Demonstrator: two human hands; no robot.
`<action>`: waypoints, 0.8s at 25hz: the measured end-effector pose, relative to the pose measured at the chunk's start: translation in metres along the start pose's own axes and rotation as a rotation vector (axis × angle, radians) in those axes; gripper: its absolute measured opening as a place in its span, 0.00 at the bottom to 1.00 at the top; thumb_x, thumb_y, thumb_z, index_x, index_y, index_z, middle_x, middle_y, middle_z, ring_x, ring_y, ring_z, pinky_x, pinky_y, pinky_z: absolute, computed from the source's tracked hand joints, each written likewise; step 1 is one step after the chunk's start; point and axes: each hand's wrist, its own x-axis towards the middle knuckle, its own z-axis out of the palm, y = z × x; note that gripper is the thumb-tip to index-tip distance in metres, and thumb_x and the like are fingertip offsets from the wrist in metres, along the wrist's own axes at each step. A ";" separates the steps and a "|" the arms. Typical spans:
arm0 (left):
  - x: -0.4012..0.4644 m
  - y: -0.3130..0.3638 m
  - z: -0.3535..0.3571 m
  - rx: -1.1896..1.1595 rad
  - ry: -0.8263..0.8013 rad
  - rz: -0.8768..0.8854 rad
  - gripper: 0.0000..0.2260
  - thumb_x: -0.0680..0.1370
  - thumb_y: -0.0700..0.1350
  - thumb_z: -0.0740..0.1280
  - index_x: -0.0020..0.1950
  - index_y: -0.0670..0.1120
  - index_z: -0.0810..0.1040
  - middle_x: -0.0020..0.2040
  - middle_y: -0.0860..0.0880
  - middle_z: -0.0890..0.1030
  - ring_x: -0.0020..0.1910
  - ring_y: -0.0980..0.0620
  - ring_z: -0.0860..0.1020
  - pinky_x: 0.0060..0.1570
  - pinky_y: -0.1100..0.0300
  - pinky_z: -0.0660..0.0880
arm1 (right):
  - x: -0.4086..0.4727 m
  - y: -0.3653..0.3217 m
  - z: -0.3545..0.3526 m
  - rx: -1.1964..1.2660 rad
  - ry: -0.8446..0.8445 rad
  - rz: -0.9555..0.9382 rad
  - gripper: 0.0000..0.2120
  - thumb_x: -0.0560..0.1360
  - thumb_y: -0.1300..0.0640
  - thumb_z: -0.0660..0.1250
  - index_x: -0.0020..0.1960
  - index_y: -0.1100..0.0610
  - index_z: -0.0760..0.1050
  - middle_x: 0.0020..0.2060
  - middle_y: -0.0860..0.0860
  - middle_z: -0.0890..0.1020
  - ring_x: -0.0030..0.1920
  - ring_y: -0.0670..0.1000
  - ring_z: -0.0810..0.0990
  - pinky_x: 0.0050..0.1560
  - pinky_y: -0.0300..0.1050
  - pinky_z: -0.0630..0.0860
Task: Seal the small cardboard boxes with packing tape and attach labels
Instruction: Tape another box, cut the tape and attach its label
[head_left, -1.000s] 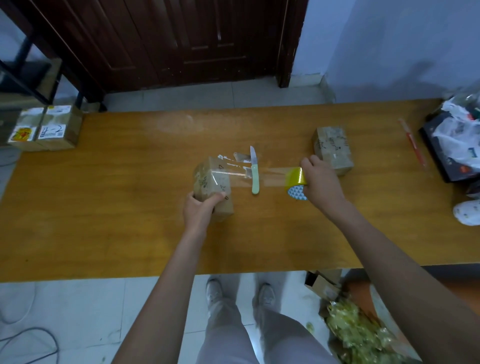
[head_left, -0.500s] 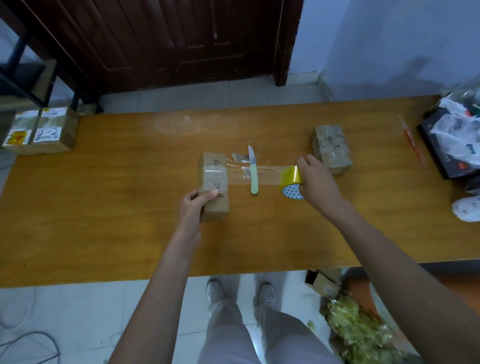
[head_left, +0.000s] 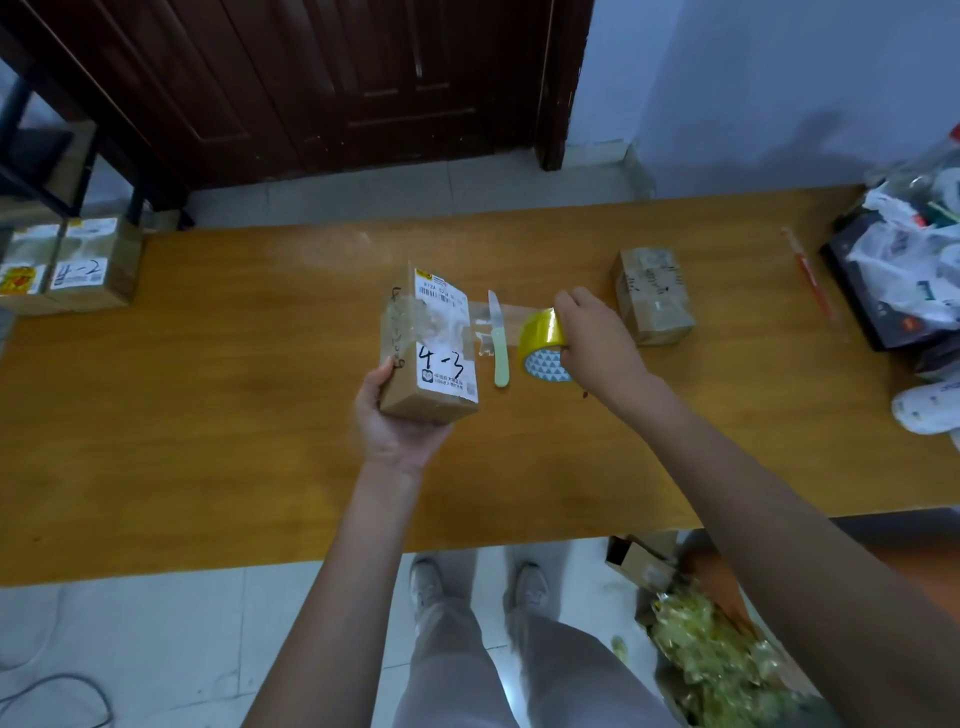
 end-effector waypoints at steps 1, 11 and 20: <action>-0.001 0.000 0.002 -0.026 -0.025 -0.008 0.40 0.59 0.52 0.78 0.69 0.45 0.71 0.59 0.42 0.78 0.57 0.41 0.76 0.54 0.48 0.75 | 0.000 -0.002 0.001 -0.086 0.004 -0.016 0.15 0.66 0.75 0.62 0.46 0.59 0.67 0.43 0.55 0.70 0.42 0.55 0.70 0.40 0.46 0.60; 0.003 -0.010 0.008 -0.163 -0.210 -0.151 0.37 0.73 0.58 0.67 0.79 0.48 0.59 0.77 0.43 0.59 0.72 0.40 0.60 0.64 0.47 0.68 | 0.000 -0.028 0.003 -0.244 -0.051 0.008 0.16 0.68 0.73 0.63 0.53 0.60 0.71 0.49 0.58 0.74 0.49 0.59 0.73 0.47 0.49 0.63; 0.008 -0.019 0.006 -0.154 -0.267 -0.296 0.24 0.80 0.55 0.58 0.70 0.42 0.74 0.69 0.40 0.74 0.68 0.40 0.72 0.66 0.45 0.67 | 0.001 -0.042 0.011 -0.264 -0.073 -0.019 0.12 0.75 0.68 0.55 0.55 0.60 0.71 0.50 0.57 0.73 0.50 0.58 0.73 0.48 0.49 0.63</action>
